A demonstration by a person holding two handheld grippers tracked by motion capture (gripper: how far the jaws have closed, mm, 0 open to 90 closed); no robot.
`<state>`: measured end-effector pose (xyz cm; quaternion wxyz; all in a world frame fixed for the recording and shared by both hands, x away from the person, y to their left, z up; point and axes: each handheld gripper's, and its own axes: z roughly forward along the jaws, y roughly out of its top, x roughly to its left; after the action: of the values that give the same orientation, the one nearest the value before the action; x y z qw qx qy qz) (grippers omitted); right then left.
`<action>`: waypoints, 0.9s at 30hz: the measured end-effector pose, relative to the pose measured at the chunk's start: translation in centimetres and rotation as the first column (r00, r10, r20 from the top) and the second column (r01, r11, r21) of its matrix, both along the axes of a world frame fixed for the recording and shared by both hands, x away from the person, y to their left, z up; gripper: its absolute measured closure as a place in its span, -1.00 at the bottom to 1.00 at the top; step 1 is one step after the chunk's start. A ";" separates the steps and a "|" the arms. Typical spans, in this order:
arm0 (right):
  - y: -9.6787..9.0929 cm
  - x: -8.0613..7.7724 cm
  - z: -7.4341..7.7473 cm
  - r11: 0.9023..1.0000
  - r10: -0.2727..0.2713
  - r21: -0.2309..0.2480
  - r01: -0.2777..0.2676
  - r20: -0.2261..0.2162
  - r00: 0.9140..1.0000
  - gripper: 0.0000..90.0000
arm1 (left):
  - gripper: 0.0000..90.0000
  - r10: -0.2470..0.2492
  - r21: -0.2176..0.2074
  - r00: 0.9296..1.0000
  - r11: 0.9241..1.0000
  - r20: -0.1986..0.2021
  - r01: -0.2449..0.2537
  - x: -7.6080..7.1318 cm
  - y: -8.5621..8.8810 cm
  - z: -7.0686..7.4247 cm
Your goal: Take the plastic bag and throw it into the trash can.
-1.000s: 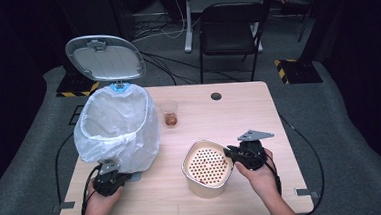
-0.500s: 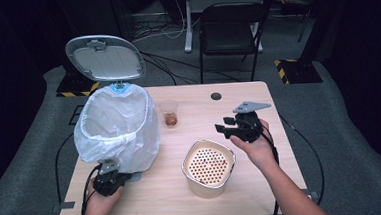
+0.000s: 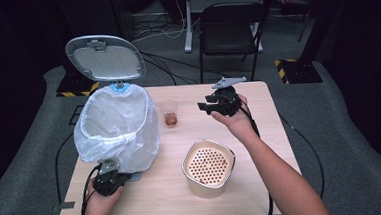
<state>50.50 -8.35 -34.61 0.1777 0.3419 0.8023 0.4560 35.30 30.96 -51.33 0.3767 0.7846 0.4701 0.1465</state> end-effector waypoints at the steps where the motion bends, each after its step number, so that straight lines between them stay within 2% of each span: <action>1: 0.5 0.7 -0.1 1.000 0.004 0.016 -0.004 -0.008 1.000 0.25 | 1.00 0.001 0.000 1.000 1.000 -0.001 -0.001 0.0 0.0 0.0; 4: 1.1 1.3 -0.1 1.000 -0.004 0.007 0.004 -0.012 1.000 0.25 | 1.00 -0.002 -0.003 1.000 1.000 0.000 0.002 0.0 0.0 0.0; 10: 2.1 2.6 -0.7 1.000 -0.004 0.021 0.004 -0.014 1.000 0.28 | 1.00 0.001 0.000 1.000 1.000 0.001 -0.001 0.0 0.0 0.0; 12: 2.4 2.9 -1.1 1.000 -0.010 0.006 0.010 -0.010 1.000 0.28 | 1.00 0.001 -0.002 1.000 1.000 0.001 -0.001 0.0 0.0 0.0; 16: 3.1 3.6 -1.9 1.000 -0.014 -0.009 0.014 -0.029 0.999 0.30 | 1.00 0.002 -0.003 1.000 1.000 0.001 -0.002 0.0 0.0 0.0; 22: 4.4 5.2 -3.2 0.999 -0.001 -0.036 -0.001 -0.053 0.999 0.33 | 1.00 0.000 -0.014 1.000 1.000 0.004 0.000 0.0 0.0 -0.1; 23: 4.7 5.6 -3.2 0.999 0.005 -0.040 -0.007 -0.051 0.999 0.33 | 1.00 -0.001 -0.005 1.000 1.000 0.001 0.001 0.0 0.0 -0.1; 26: 5.1 6.1 -3.0 1.000 0.014 -0.025 -0.015 -0.039 0.999 0.34 | 1.00 0.007 -0.005 1.000 1.000 0.002 -0.007 0.0 0.0 0.0; 27: 5.3 6.3 -3.0 1.000 0.008 -0.019 -0.009 -0.050 0.999 0.34 | 1.00 0.005 -0.004 1.000 1.000 0.002 -0.005 0.0 0.0 -0.1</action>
<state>56.78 -3.08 -37.58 0.1590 0.3482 0.8121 0.4405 35.27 30.97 -51.38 0.3786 0.7823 0.4721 0.1474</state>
